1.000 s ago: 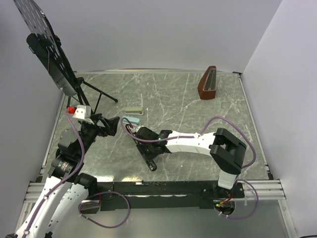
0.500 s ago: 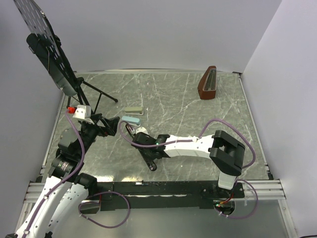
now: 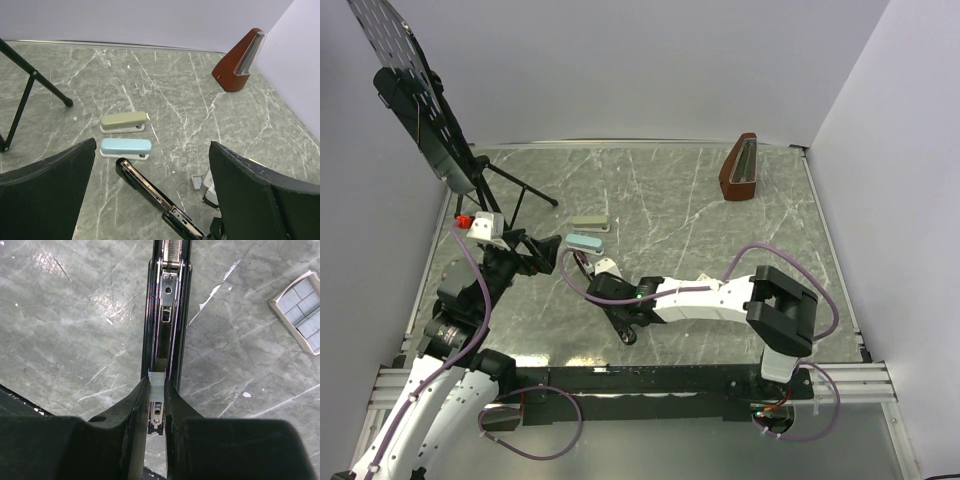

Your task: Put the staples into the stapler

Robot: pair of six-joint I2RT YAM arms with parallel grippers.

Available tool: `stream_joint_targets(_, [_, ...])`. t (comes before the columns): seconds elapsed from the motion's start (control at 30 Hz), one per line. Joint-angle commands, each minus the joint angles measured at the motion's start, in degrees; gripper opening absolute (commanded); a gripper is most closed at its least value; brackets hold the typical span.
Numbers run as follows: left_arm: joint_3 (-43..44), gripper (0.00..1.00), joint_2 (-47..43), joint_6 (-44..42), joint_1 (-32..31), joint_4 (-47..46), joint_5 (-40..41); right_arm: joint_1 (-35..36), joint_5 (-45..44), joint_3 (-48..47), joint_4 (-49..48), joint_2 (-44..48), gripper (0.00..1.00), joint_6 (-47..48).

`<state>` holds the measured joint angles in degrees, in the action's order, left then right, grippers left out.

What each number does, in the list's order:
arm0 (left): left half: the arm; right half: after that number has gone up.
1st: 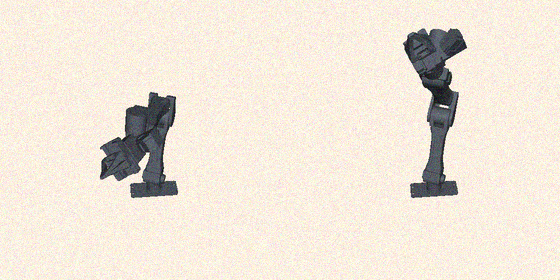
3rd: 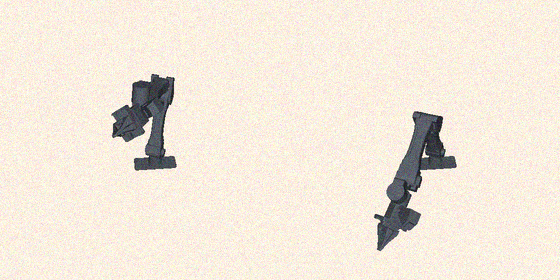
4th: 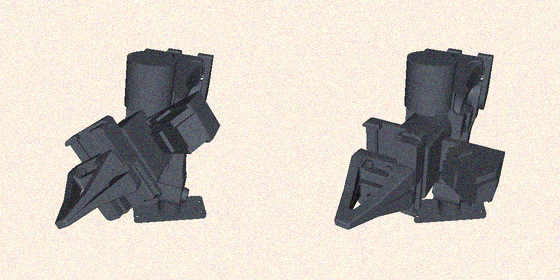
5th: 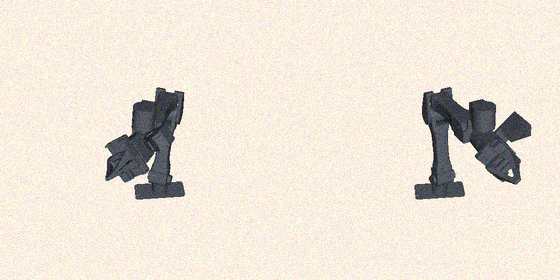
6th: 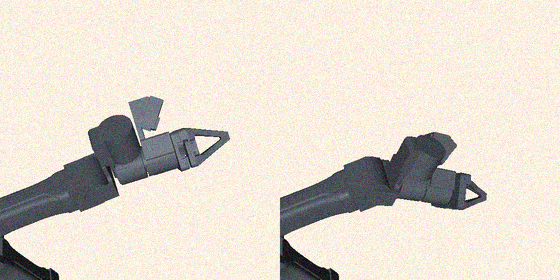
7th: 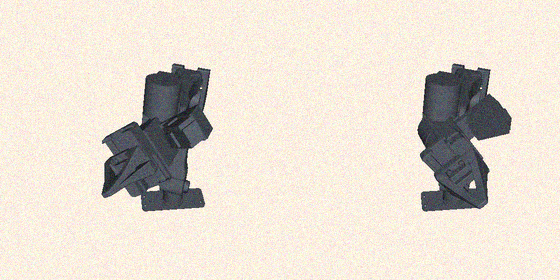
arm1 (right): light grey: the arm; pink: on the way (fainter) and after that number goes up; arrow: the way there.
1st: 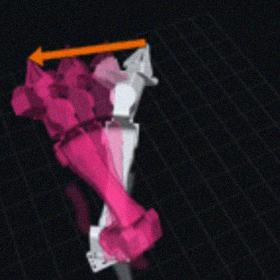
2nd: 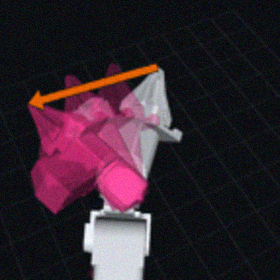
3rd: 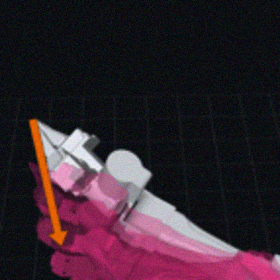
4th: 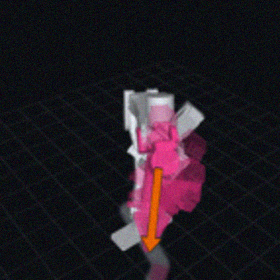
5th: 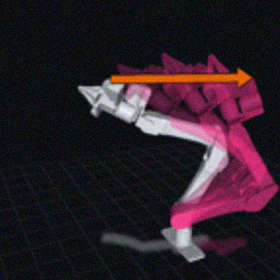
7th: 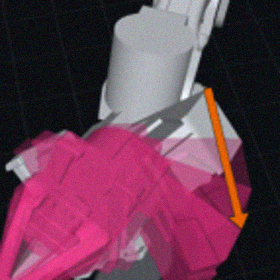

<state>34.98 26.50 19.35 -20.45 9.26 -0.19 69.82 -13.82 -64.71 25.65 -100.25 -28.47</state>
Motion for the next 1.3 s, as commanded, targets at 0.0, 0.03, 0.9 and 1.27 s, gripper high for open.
stream_joint_targets(0.0, [0.3, 0.99, 0.1, 0.5, 0.3, -2.3, -0.4, 0.8, -2.2, 3.8, -0.4, 2.4, 0.17, -0.1])
stream_joint_targets(0.03, [0.3, 0.99, 0.1, 0.5, 0.4, -2.3, -0.3, 0.8, -2.4, 4.0, -1.0, 2.9, 0.17, -0.1])
stream_joint_targets(0.9, [0.2, 0.99, 0.7, 0.5, 0.7, -2.4, -0.5, 1.5, -6.0, 10.2, -10.1, 12.4, 0.17, 3.6])
stream_joint_targets(1.27, [0.2, 1.00, 0.5, 0.4, 0.7, -2.3, -0.4, 1.5, -3.8, 10.1, -10.1, 9.5, 0.17, 5.0])
